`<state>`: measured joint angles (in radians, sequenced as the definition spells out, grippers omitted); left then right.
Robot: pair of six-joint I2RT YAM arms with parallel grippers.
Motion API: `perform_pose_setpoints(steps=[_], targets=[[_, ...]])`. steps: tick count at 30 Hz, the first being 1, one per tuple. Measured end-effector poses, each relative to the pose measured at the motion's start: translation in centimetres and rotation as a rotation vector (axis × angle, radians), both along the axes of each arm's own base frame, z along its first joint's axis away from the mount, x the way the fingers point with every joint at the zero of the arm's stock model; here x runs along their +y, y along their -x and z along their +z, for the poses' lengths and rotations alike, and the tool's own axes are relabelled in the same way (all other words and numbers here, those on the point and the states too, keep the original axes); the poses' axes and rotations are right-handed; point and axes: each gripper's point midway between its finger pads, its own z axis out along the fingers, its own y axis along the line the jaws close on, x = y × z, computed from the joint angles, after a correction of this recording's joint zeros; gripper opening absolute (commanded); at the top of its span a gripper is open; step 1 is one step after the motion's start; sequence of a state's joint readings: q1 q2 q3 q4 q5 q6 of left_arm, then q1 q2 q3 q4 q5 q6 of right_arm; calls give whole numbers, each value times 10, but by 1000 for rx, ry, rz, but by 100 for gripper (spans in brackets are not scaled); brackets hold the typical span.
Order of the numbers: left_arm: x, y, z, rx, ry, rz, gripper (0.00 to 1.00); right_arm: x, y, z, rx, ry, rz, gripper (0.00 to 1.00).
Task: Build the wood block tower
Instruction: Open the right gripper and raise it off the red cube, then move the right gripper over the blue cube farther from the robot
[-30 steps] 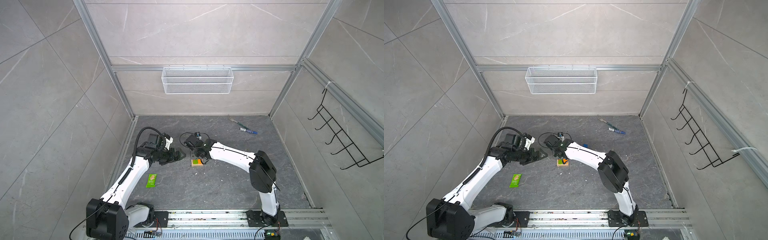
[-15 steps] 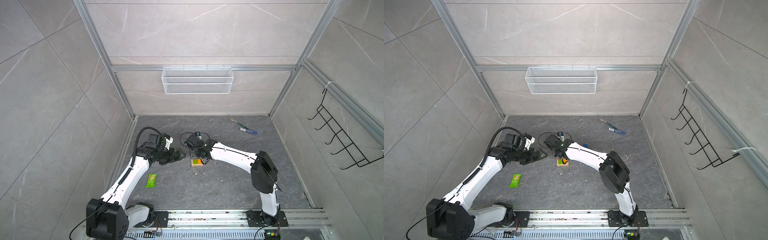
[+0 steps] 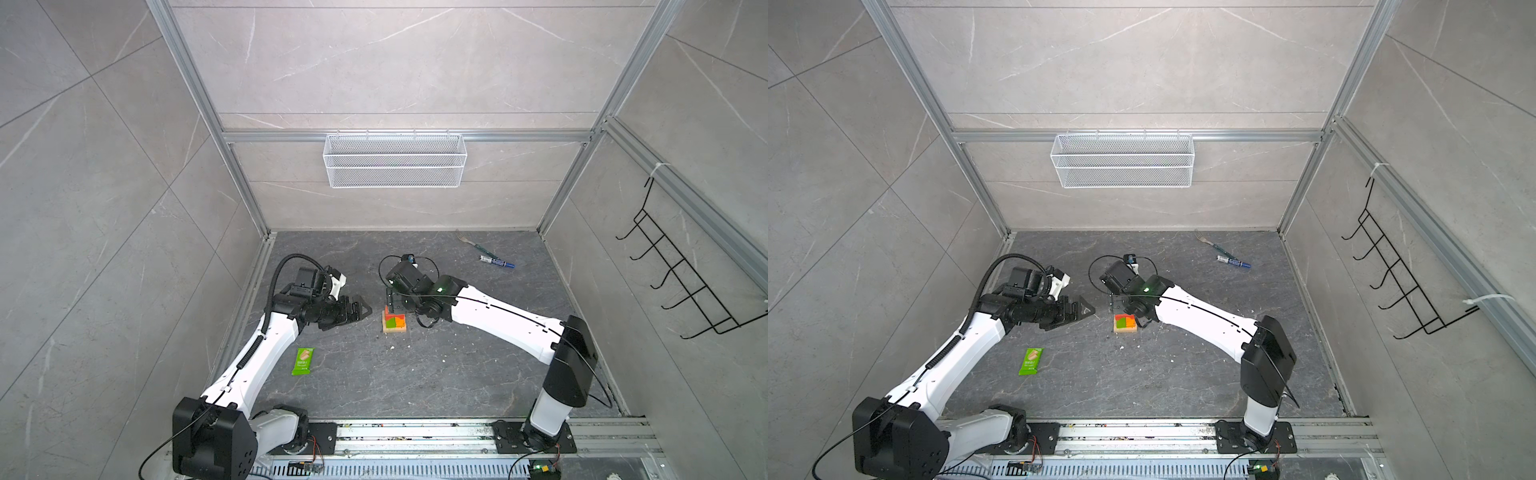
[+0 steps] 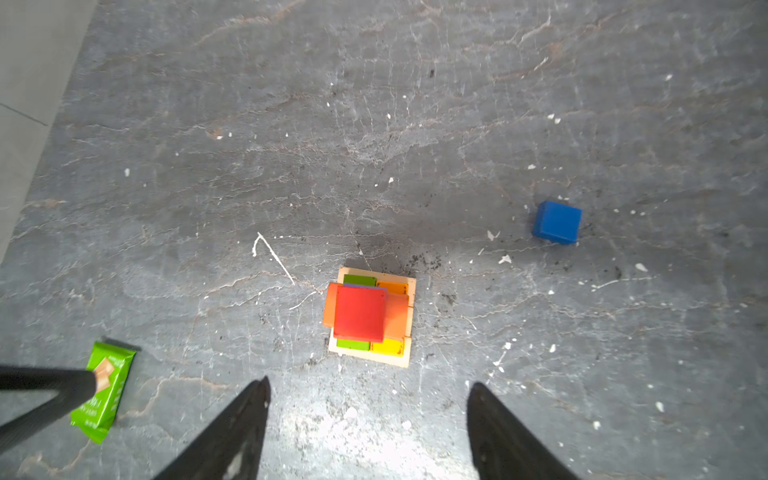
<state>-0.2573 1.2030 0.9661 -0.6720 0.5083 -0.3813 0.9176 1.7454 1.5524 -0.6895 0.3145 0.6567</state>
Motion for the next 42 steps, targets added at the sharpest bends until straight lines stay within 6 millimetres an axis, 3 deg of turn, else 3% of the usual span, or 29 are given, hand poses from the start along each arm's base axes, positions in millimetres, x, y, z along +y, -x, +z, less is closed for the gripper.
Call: perform_pose_setpoints(steps=[6,16,20,32,42], targets=[[0,0,0,0,0,0,98,-34,-4,2,-3,8,-22,73],[0,0,0,0,0,0,98,-98,-32,-24,43,99,-90,72],[0,0,0,0,0,0,98,-113,-42,-35,70,115,-101,71],[0,0,0,0,0,0,98,-124,-82,-102,184,135,-136,67],[0,0,0,0,0,0,98,-115,-108,-118,194,124,-170,60]])
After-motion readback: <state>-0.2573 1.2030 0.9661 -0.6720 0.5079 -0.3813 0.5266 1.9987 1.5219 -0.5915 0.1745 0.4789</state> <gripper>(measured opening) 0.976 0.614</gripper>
